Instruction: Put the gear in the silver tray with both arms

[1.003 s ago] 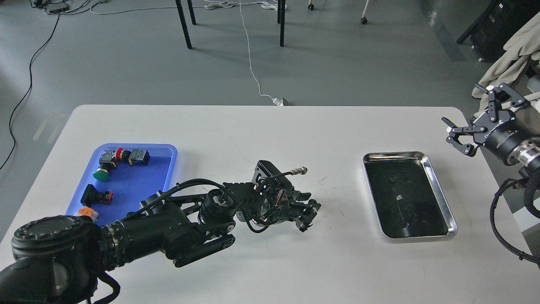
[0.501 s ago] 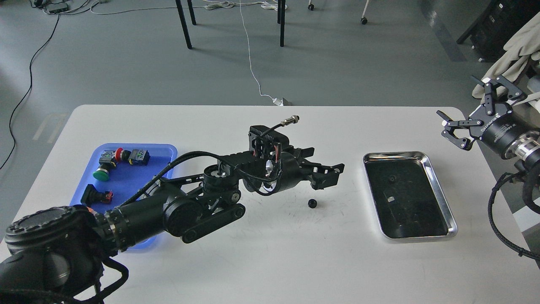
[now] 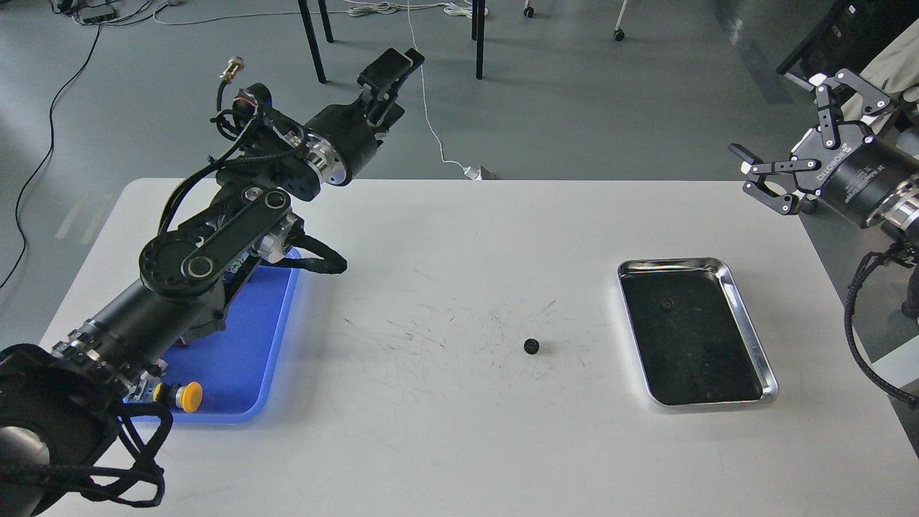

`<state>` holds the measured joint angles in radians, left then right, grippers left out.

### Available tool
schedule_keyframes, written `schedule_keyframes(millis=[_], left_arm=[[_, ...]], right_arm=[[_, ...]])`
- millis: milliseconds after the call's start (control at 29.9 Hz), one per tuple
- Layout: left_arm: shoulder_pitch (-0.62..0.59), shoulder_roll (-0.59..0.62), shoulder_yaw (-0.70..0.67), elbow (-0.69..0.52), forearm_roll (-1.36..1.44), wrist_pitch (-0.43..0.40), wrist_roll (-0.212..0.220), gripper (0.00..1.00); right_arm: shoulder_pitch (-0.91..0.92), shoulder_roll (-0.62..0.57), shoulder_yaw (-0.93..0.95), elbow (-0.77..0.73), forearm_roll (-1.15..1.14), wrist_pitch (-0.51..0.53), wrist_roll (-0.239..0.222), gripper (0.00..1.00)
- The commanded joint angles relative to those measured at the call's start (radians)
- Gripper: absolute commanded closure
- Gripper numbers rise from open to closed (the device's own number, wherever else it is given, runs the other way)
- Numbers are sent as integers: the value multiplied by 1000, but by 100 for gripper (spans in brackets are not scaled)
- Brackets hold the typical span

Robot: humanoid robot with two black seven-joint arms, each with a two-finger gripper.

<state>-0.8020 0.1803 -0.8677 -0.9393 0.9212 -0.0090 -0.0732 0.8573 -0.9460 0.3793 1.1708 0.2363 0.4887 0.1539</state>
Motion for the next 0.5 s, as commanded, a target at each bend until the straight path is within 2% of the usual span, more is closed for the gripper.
schedule_keyframes(millis=[0,67,167,334,468], left_arm=[[53,1,-82,-1,-93,7,0,2],[82,8,-97,-1,-131,7,0,2],[98,19,-102,-1,-171,7,0,2],[98,33,-117,-4,-179,12,-3,2],[98,36,-149,-4,-186,11,-2,2]], right_arm=[[83,-10,-7,49,-144,0,-72,3],[136,-19,-17,70,-251,0,-114,3],[228,-17,-91,87,-389,0,-148,3],[443,16,-362,110,-489,0,-151,3],[520,44,-453,116,-494,0,-152,3]])
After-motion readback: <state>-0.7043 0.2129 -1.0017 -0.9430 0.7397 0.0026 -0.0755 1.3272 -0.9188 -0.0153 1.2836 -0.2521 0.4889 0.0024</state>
